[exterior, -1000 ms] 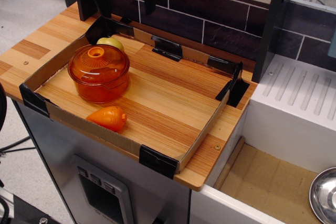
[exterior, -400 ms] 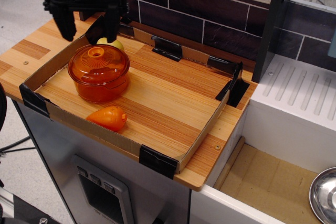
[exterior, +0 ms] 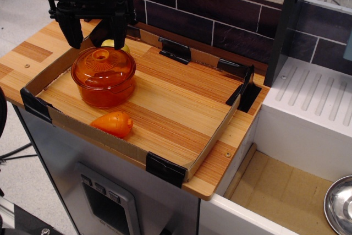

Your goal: Take lid off pot

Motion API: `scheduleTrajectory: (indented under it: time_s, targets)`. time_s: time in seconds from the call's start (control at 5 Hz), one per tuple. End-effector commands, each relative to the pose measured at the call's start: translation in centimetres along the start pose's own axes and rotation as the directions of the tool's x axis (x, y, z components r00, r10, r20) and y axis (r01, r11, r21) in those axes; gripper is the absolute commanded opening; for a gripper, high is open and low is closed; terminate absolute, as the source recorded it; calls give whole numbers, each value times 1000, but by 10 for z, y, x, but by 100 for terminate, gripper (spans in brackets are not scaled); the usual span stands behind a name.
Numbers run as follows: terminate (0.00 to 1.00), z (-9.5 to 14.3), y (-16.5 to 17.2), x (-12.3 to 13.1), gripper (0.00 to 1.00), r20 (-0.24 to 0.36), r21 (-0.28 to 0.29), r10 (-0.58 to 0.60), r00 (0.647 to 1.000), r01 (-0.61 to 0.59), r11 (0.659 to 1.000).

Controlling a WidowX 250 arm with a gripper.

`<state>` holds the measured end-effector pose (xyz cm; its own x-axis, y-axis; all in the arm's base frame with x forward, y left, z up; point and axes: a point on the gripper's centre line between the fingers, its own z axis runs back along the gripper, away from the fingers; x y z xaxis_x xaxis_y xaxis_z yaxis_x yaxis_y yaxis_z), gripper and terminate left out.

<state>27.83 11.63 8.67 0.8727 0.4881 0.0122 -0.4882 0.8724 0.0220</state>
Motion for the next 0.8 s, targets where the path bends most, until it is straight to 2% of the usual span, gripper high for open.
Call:
scheduleTrajectory:
  time_s: [0.0,0.2,0.4,0.6]
  targets:
    - [0,-10,0,7,100,45,27,-4,999,3,1000]
    - [0,-16,2,5,100,49,42,-10,999,8,999]
    - [0,-26,1,1,100,25,45,-9,1000,8,999]
    - [0,-30,2,2,0,37,39,11,999,-12,999]
